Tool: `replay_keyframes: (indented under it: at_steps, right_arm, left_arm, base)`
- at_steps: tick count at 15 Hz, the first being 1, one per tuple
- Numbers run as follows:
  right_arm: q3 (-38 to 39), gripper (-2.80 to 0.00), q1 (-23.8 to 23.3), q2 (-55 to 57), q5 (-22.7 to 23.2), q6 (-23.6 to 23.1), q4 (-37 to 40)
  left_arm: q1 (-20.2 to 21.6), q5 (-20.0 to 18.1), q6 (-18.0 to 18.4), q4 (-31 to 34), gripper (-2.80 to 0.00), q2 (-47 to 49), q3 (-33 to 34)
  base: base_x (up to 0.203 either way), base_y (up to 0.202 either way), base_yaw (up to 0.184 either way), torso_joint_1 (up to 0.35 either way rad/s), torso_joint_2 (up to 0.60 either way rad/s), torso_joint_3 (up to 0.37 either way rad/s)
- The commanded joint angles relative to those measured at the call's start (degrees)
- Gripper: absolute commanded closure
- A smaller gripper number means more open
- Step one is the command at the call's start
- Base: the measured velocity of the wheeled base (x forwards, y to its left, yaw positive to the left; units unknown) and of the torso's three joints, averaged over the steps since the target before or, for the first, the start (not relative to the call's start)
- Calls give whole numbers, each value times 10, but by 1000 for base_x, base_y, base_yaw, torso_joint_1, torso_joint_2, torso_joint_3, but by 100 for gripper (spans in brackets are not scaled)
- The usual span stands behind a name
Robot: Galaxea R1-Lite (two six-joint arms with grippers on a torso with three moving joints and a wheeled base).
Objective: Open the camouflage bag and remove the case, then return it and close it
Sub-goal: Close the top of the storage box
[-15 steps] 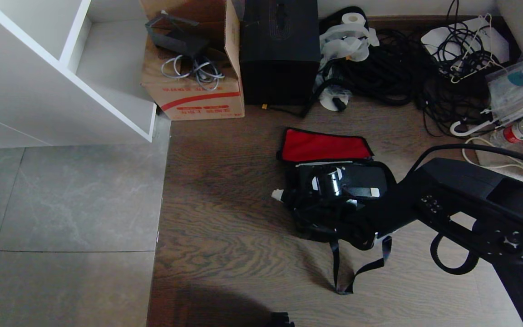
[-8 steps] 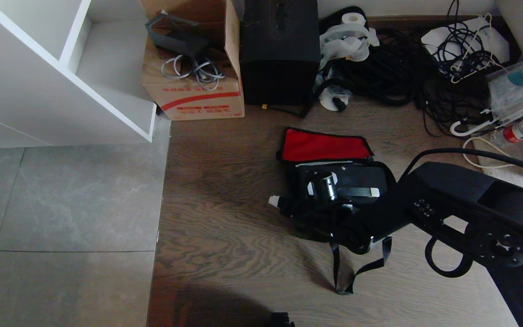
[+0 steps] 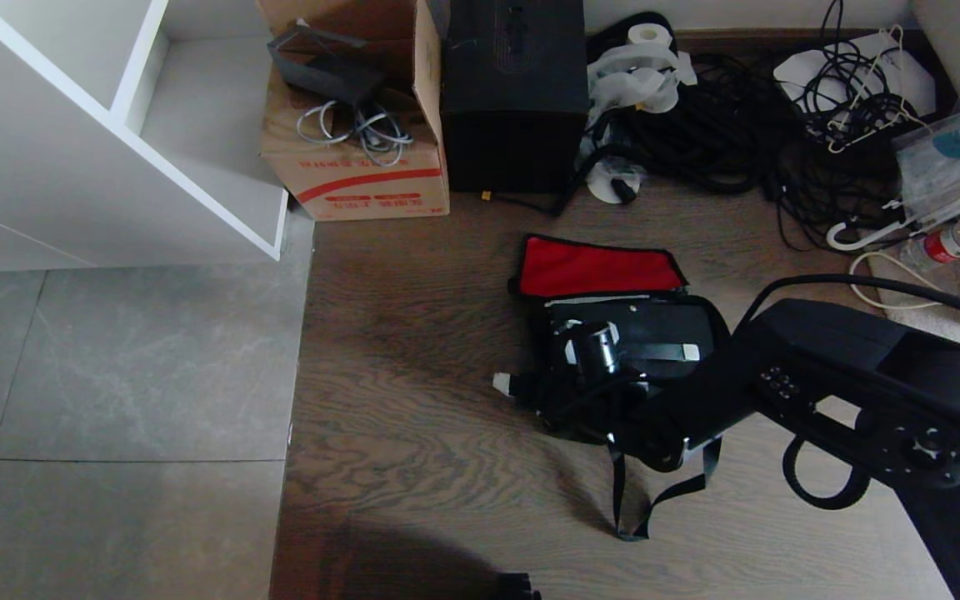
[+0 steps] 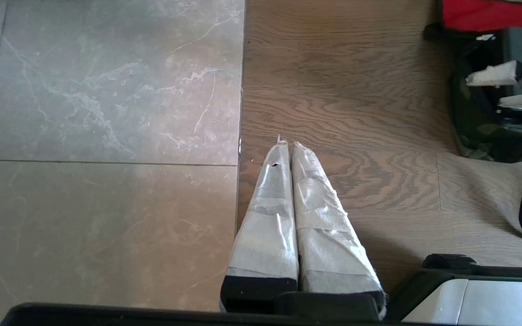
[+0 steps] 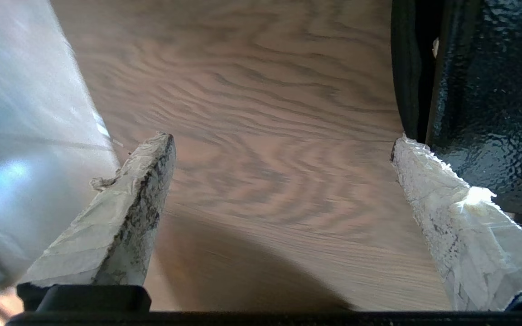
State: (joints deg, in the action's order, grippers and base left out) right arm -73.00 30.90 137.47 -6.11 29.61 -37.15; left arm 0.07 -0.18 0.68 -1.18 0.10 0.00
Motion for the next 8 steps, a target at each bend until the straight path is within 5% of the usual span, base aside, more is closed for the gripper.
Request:
replay_keyframes:
  at_steps: [1, 8]
  right_arm:
    - [15, -280, -19, -9, -4, -24, -2]
    - [89, -280, -105, -50, 1, -138, -2]
  left_arm:
    - [0, 0, 0, 0, 0, 1, 6]
    - [0, 0, 0, 0, 0, -1, 6]
  base:
    - [0, 0, 0, 0, 0, 0]
    - [0, 0, 0, 0, 0, 0]
